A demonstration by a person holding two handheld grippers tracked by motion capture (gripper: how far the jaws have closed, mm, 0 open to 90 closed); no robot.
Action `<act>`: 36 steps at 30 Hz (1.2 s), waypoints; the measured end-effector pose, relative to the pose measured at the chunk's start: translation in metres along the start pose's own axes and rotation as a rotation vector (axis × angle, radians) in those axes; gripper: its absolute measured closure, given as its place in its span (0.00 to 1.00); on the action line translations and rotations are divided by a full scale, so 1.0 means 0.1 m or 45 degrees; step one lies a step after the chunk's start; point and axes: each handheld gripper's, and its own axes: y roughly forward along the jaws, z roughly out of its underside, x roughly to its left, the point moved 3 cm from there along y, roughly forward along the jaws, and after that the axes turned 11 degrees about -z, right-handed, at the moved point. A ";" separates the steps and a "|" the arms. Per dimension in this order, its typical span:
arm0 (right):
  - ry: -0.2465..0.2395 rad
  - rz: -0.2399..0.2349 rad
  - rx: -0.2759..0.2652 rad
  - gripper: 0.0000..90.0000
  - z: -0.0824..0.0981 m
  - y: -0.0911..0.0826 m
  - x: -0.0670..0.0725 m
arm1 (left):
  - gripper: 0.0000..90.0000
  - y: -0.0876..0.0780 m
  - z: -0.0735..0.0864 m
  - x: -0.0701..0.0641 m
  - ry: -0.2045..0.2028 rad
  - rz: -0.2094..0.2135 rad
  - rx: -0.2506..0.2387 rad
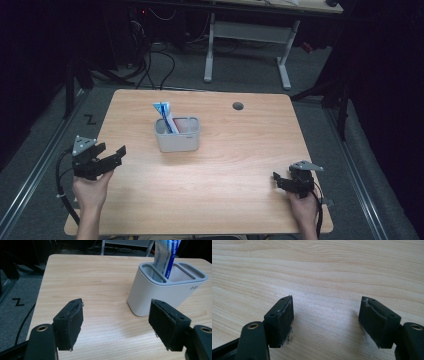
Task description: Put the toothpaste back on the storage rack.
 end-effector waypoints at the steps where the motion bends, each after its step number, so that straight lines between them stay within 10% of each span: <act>1: 0.000 0.000 0.000 0.31 0.00 0.00 0.00 | 0.32 0.00 0.01 0.00 0.002 -0.002 0.003; 36: -0.001 0.000 0.000 0.31 0.00 0.00 0.00 | 0.33 0.33 0.53 -0.10 0.017 -0.013 0.134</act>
